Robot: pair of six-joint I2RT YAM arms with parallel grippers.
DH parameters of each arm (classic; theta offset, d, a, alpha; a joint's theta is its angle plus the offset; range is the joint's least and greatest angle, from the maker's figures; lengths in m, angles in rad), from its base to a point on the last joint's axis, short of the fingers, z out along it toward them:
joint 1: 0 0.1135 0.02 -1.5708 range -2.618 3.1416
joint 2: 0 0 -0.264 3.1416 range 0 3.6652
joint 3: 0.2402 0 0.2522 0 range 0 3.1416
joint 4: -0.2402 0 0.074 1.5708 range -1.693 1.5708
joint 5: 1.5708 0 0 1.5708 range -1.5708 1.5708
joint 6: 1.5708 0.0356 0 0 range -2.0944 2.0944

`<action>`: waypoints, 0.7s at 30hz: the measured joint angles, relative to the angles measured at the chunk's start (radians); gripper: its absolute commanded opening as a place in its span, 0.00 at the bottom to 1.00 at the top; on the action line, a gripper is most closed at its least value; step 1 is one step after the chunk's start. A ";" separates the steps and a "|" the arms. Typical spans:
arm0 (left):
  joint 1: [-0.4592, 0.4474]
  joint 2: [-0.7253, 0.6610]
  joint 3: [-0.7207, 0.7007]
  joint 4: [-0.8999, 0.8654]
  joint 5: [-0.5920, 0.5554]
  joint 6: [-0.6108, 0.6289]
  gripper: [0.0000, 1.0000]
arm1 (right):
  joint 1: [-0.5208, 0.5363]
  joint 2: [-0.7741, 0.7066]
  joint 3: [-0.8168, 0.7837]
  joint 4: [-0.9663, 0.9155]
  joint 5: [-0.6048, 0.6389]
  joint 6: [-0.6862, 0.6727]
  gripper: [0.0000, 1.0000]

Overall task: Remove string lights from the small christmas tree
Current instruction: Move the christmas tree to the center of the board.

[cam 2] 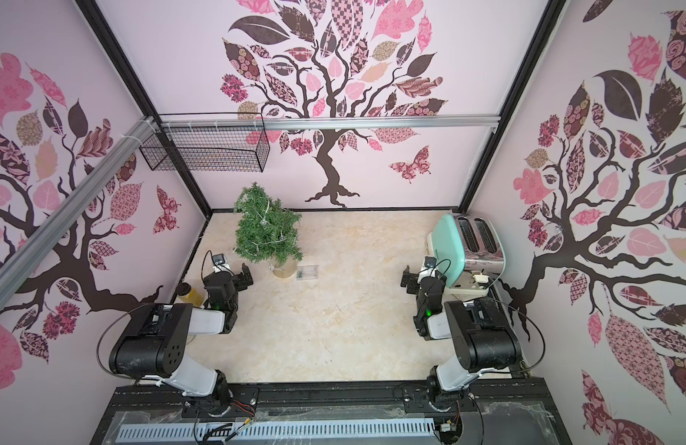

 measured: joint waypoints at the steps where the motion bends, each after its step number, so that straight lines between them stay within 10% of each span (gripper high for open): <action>1: 0.000 0.000 0.000 0.000 0.000 0.000 0.98 | 0.000 0.000 0.000 0.000 0.000 0.000 1.00; 21: 0.000 -0.061 -0.072 0.063 0.005 0.003 0.98 | 0.035 -0.127 0.190 -0.284 -0.019 -0.027 1.00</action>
